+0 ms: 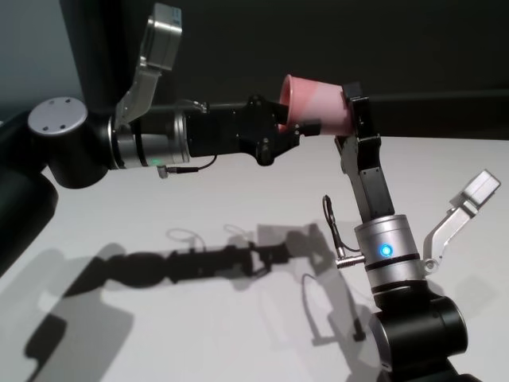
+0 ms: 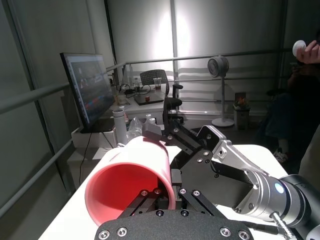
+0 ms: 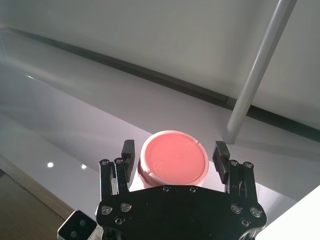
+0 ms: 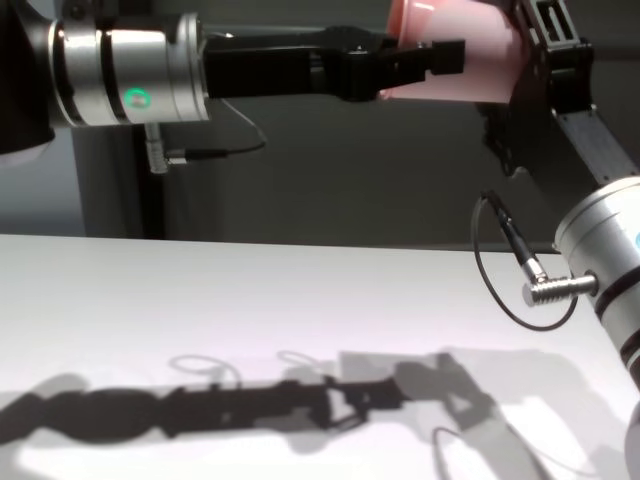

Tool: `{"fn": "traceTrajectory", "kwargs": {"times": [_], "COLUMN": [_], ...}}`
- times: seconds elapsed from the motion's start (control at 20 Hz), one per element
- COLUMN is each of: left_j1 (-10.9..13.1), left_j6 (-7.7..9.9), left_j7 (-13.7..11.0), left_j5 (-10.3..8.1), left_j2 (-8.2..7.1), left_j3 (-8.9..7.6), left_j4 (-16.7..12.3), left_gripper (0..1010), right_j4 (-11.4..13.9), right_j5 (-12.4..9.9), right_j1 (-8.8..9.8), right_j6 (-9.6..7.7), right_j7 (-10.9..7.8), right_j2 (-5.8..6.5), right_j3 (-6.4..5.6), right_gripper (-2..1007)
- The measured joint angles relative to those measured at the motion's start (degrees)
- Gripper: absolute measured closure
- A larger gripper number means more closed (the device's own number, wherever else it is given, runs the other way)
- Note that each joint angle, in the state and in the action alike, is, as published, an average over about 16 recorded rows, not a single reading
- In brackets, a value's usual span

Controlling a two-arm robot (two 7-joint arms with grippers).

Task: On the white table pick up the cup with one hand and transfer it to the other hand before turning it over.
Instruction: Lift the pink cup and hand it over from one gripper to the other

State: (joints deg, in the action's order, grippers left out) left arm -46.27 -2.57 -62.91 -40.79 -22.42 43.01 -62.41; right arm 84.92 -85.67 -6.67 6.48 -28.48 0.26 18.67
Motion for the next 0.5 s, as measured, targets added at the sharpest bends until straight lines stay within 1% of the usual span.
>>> {"fn": "traceTrajectory", "kwargs": {"times": [0.5], "left_j1": [0.0], "left_j6": [0.00], "left_j7": [0.0], "left_j5": [0.00], "left_j2": [-0.01], "left_j3": [0.00], "left_j4": [0.0], "left_gripper": [964], "right_j4": [0.0], "right_j5": [0.0], "right_j1": [0.00], "right_j6": [-0.04], "right_j7": [-0.08], "right_j2": [-0.09], "right_j3": [-0.07], "right_gripper": [217]}}
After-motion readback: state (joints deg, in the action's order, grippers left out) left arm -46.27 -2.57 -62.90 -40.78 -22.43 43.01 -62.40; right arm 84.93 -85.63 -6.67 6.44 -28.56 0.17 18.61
